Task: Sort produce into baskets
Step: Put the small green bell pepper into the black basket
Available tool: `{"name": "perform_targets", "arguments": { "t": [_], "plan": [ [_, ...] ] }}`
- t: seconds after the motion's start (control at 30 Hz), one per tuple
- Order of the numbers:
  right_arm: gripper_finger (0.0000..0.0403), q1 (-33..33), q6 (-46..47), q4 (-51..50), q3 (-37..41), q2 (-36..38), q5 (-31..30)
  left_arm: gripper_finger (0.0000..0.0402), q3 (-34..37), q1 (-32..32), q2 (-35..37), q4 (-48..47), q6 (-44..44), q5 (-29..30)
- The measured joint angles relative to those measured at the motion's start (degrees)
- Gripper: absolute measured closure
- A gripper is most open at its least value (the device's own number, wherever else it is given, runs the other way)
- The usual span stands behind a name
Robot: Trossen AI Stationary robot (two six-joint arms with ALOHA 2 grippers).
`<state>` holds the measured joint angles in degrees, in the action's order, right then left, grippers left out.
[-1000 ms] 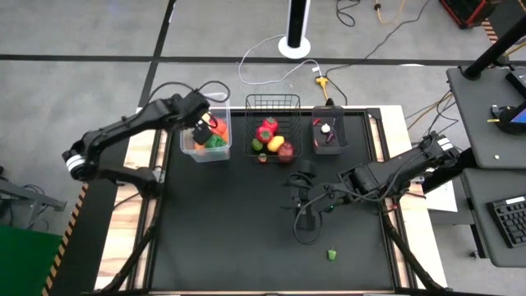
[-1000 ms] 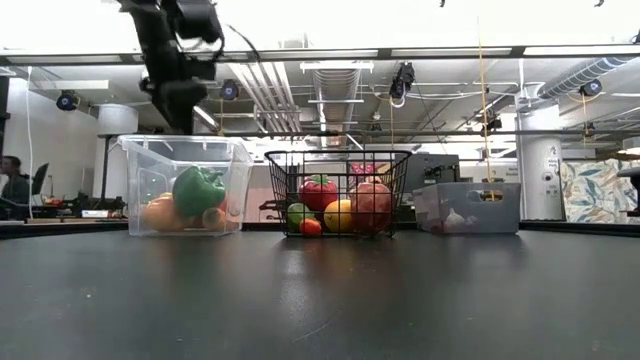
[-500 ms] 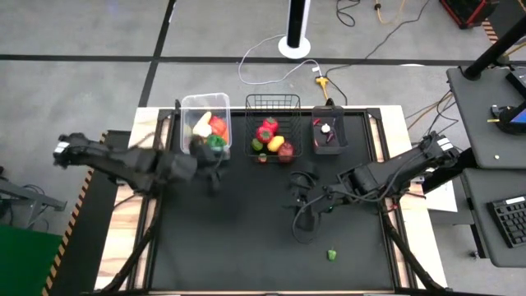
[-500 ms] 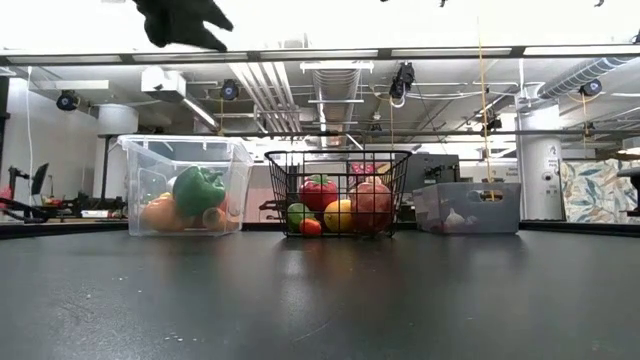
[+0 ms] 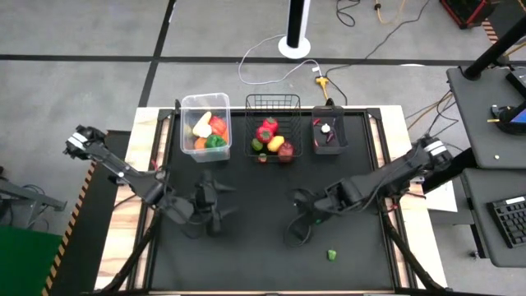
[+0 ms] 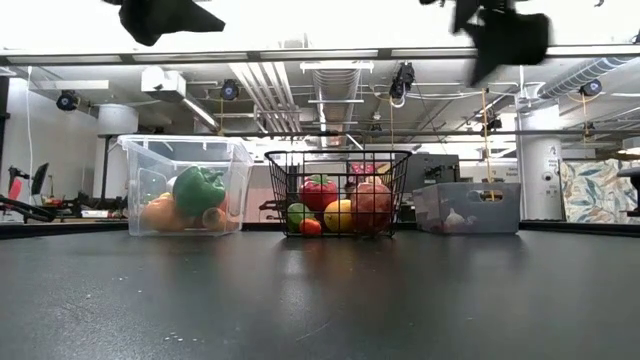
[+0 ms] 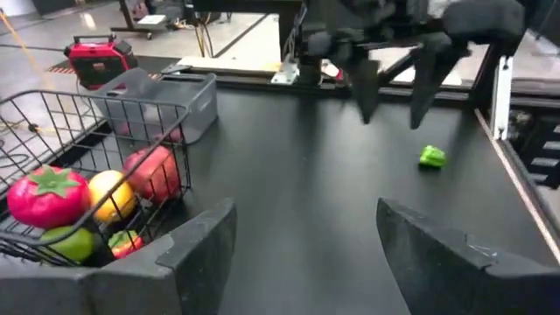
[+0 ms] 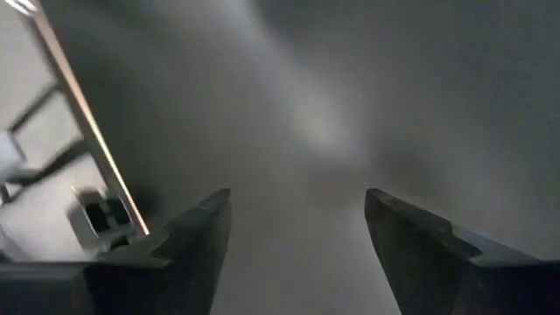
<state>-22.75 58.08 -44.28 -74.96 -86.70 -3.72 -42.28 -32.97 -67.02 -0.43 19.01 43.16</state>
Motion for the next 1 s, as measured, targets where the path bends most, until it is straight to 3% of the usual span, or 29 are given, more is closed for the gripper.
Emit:
{"name": "perform_targets", "arguments": {
  "t": [0.23, 0.47, 0.8, 1.0],
  "plan": [
    [0.0162, -5.67, 14.80, -11.57, -1.20, -4.34, 7.56, 0.0146, -0.24, -0.07, -3.28, 1.19, 0.00, 0.02],
    [0.0159, -11.50, 26.37, -15.53, -0.65, -5.28, 12.59, 0.0146, -1.97, -0.07, -4.42, -0.02, -0.48, 0.00],
    [0.0131, -19.66, 44.76, -15.11, 0.69, -5.35, 10.32, 0.0146, -2.03, -0.07, -4.93, -0.51, -0.58, 0.00],
    [0.0138, -20.91, 49.03, -13.56, 1.96, -5.47, 7.98, 0.0146, -2.03, -0.05, -5.64, -0.46, -0.33, 0.00]
  ]
}}
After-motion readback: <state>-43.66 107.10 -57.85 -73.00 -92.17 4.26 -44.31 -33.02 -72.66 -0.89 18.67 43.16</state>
